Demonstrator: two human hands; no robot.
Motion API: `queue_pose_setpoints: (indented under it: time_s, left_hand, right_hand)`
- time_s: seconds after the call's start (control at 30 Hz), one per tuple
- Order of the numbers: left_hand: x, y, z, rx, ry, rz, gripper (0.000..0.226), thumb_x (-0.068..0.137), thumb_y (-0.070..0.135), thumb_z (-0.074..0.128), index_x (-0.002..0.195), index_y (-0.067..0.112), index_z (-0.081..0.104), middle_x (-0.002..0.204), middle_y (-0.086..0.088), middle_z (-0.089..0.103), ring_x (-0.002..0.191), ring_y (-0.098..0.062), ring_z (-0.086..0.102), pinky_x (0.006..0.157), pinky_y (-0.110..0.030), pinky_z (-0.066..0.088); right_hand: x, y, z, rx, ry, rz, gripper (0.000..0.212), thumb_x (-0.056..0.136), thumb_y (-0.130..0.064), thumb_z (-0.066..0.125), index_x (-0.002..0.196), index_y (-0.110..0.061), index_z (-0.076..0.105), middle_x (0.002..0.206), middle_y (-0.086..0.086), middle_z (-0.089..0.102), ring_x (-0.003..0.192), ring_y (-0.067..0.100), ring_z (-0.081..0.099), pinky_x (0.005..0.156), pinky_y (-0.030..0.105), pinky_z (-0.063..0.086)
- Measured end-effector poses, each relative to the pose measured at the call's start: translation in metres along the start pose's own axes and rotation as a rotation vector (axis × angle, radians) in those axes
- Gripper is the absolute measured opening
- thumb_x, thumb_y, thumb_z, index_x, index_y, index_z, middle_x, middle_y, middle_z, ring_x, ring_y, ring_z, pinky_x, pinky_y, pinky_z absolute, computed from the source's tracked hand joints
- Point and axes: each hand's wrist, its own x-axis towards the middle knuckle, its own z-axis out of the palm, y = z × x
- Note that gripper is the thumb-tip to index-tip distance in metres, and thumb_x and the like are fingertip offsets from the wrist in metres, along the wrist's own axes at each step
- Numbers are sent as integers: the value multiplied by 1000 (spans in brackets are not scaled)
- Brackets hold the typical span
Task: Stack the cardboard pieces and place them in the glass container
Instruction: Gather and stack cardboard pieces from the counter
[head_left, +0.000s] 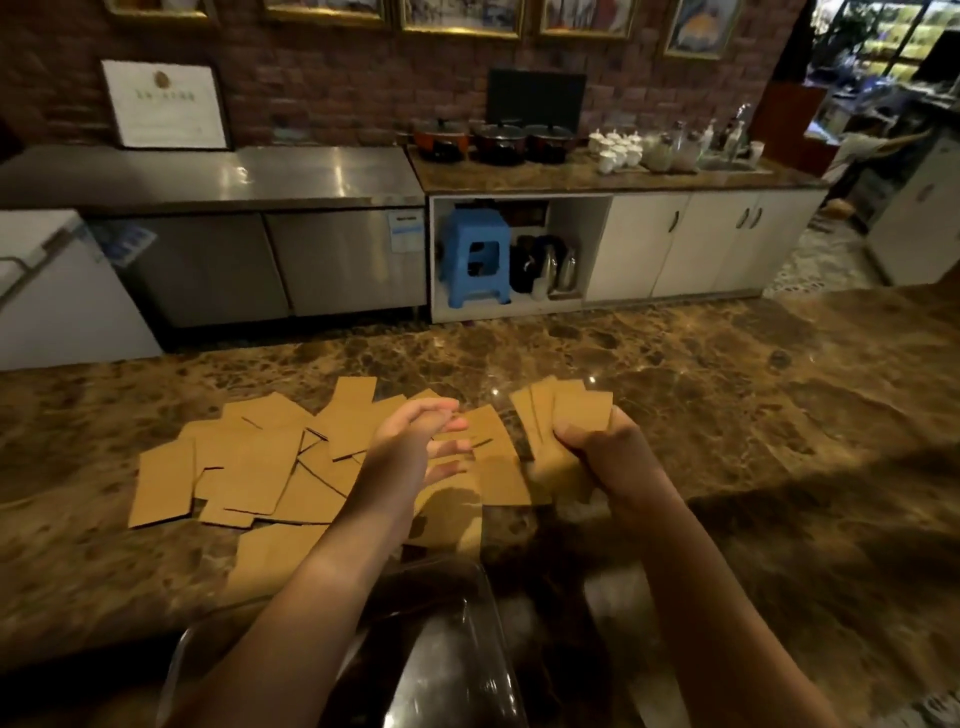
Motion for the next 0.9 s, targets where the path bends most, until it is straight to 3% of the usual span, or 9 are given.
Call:
queue_pose_setpoints:
  time_s: [0.1,0.17,0.3,0.4,0.5,0.57,0.67,0.8,0.9]
  left_hand:
    - [-20,22,-4,-150,38,-30,28,99,34,53,115,17,69,120,-10,72,108,-25,67,84,-43,55]
    - [-36,34,-13,-298,14,-3,40,93,41,53,121,18,69,122,-13,71,115,-31,64,87,-45,50]
    - [-62,56,-36,-534,-14,42,38,79,31,63,109,14,78,106,-14,78,90,-28,76,72,-40,58]
    - [-70,67,-55,-562,84,92,27,83,29,61,101,17,78,94,-9,80,77,-24,77,69,-40,52]
    - [-74,72,-71,-581,205,124,40,73,31,68,111,22,68,98,-7,80,87,-29,76,69,-40,52]
    - [-73,70,-77,-572,294,137,42,67,32,71,109,31,64,109,-7,75,102,-31,66,70,-41,51]
    - [-74,67,-78,-551,356,186,39,65,34,70,101,39,58,110,4,64,104,-23,59,72,-39,48]
    - [-72,65,-71,-506,305,238,65,69,44,66,131,39,51,115,5,64,107,-20,61,79,-39,52]
    - [-68,62,-70,-452,202,199,77,71,52,68,142,30,49,130,-6,66,117,-28,64,93,-47,53]
  right_hand:
    - [-29,-40,36,246,-218,-32,50,81,-31,77,129,-27,62,116,6,75,102,28,73,86,52,60]
    - [-47,-56,66,365,-349,-52,47,79,-29,79,124,-25,68,118,8,74,107,28,72,88,51,59]
    - [-73,-77,112,470,-445,-18,29,79,-17,77,107,-24,78,112,9,77,105,27,73,84,47,61]
    - [-81,-83,127,485,-397,35,49,72,-17,77,121,-14,71,114,12,76,110,33,69,92,59,56]
    - [-83,-88,128,531,-353,35,51,69,-14,77,120,-19,69,109,9,77,108,36,67,85,69,54]
    - [-84,-91,127,517,-282,-17,45,69,-16,76,111,-27,68,96,0,79,104,32,68,83,65,56]
    - [-90,-96,132,413,-170,-166,32,78,-21,75,101,-38,62,89,-11,78,94,18,71,79,46,58]
    - [-106,-98,145,158,-68,-474,18,90,-28,69,95,-43,61,92,-20,73,82,10,71,74,49,61]
    - [-110,-98,153,119,-185,-535,22,91,-33,67,91,-55,65,95,-17,74,85,10,72,75,46,61]
